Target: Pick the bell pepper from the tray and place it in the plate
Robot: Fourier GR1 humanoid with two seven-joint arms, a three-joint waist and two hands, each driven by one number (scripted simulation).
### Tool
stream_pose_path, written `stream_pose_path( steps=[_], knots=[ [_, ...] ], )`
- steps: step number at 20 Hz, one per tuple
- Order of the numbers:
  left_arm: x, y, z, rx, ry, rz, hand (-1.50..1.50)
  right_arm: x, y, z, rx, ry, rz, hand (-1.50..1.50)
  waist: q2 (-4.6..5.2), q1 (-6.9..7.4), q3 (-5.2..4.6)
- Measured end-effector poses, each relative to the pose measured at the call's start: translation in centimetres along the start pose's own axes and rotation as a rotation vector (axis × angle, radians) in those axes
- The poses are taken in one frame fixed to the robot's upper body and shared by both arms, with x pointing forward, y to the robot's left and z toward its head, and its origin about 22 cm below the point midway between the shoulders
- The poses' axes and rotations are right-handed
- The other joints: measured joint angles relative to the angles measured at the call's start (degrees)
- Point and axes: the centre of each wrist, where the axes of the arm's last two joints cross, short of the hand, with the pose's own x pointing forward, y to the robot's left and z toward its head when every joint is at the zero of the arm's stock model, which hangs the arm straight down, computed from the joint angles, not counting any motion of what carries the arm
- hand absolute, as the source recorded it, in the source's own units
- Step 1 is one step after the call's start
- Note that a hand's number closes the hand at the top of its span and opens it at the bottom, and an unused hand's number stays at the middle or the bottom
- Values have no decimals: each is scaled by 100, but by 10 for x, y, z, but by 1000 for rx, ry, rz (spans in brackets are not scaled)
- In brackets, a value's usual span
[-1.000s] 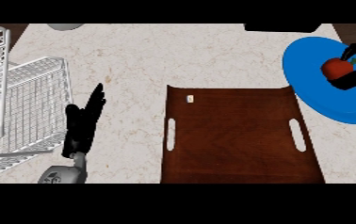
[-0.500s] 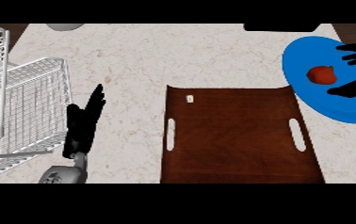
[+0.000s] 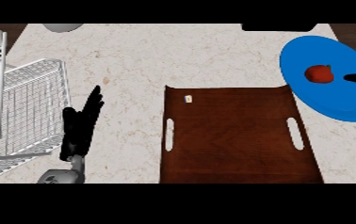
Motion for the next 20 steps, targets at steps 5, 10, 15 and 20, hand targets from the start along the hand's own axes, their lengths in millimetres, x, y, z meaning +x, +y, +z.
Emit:
stream_pose_path(
  steps=[5,10,15,20],
  knots=[
    [2,0,3,-6,6,0,0,-18,-19,18,14,-22,-98,-150,8,22,-1],
    [5,-3,-3,-2,0,-9,0,-26,-18,24,29,-70,-145,-150,23,54,4],
    [0,-4,-3,-5,3,-9,0,-35,-7,28,27,-91,-140,-150,17,53,1],
    [1,-3,0,-10,-5,-5,0,-40,-5,31,9,-65,-102,-150,21,65,-1]
  ],
)
